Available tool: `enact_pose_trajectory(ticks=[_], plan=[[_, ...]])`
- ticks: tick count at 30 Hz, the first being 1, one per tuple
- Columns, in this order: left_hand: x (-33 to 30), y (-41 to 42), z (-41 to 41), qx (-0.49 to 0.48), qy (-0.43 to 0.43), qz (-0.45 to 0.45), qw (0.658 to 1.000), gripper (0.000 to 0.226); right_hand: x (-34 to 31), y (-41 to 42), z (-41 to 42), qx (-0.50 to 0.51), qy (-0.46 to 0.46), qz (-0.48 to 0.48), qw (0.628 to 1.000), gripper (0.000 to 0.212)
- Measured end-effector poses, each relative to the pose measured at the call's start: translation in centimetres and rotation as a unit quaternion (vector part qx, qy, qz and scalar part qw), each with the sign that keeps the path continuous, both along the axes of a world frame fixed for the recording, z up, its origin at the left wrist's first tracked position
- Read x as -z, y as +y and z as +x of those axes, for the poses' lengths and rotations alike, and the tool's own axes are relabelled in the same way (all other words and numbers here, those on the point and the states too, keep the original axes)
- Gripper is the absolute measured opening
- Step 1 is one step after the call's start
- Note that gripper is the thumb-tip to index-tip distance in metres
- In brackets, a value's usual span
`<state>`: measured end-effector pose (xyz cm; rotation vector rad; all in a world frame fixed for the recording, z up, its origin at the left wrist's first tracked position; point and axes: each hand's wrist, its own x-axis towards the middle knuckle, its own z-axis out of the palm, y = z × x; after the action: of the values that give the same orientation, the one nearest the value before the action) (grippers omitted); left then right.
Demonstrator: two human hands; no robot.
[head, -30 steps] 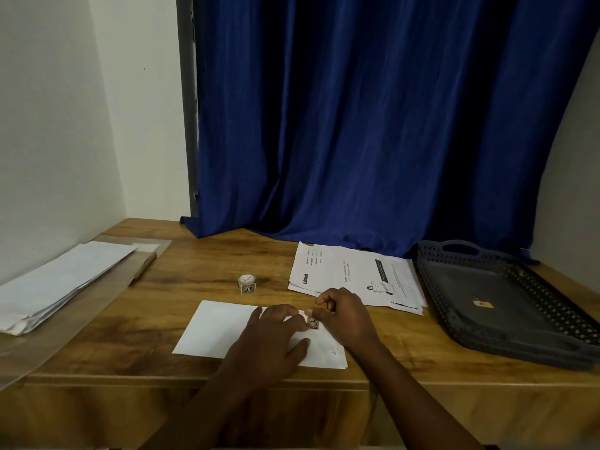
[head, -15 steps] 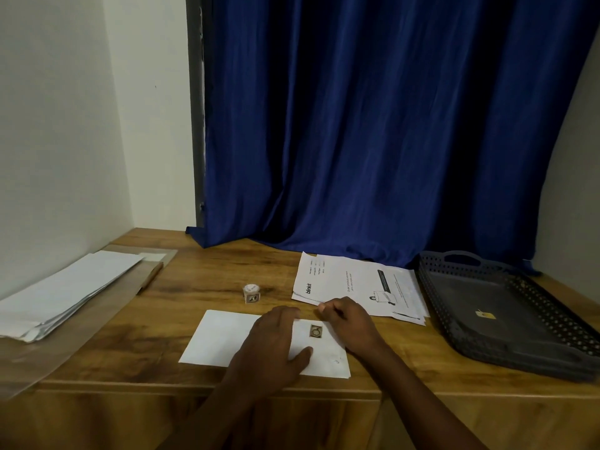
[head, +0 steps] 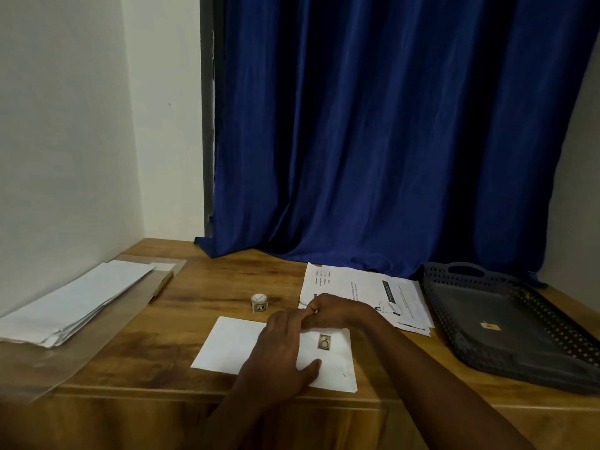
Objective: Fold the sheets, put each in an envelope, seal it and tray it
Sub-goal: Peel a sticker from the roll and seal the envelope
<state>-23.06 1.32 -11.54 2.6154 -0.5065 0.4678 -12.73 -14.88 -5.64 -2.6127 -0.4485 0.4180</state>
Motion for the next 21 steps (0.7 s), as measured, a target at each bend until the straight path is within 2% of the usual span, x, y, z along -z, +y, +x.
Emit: enact_pose_trajectory(ticks=[3,4,8,11,14,18,21], plan=[[-0.1,-0.1,-0.2,-0.010,-0.009,0.020,1.000,0.091,-0.5,0.3,0.4,-0.017,0.016,-0.043,0.999,0.074],[-0.2,-0.1,-0.2,-0.015,-0.013,0.032,0.999,0.090,-0.6,0.3,0.3,-0.019,0.028,-0.043,0.998,0.072],[0.2,-0.3,-0.4,-0.041,-0.051,0.058,0.996,0.084,-2.0,-0.6,-0.5,-0.017,0.046,-0.007,0.999,0.036],[0.2,-0.1,-0.5,-0.035,-0.103,0.032,0.994,0.072,-4.0,-3.3,-2.1,-0.010,0.035,0.016,0.999,0.025],[0.1,0.2,-0.2,-0.037,-0.131,-0.002,0.991,0.067,-5.9,-7.6,-3.9,0.029,0.026,0.116,0.992,0.023],[0.5,0.3,1.1,0.006,-0.114,-0.011,0.993,0.072,-7.5,-13.7,-7.3,0.111,-0.013,0.304,0.946,0.023],[0.5,-1.8,2.0,0.030,-0.043,-0.037,0.998,0.077,-8.6,-17.9,-9.6,0.181,-0.088,0.319,0.926,0.020]])
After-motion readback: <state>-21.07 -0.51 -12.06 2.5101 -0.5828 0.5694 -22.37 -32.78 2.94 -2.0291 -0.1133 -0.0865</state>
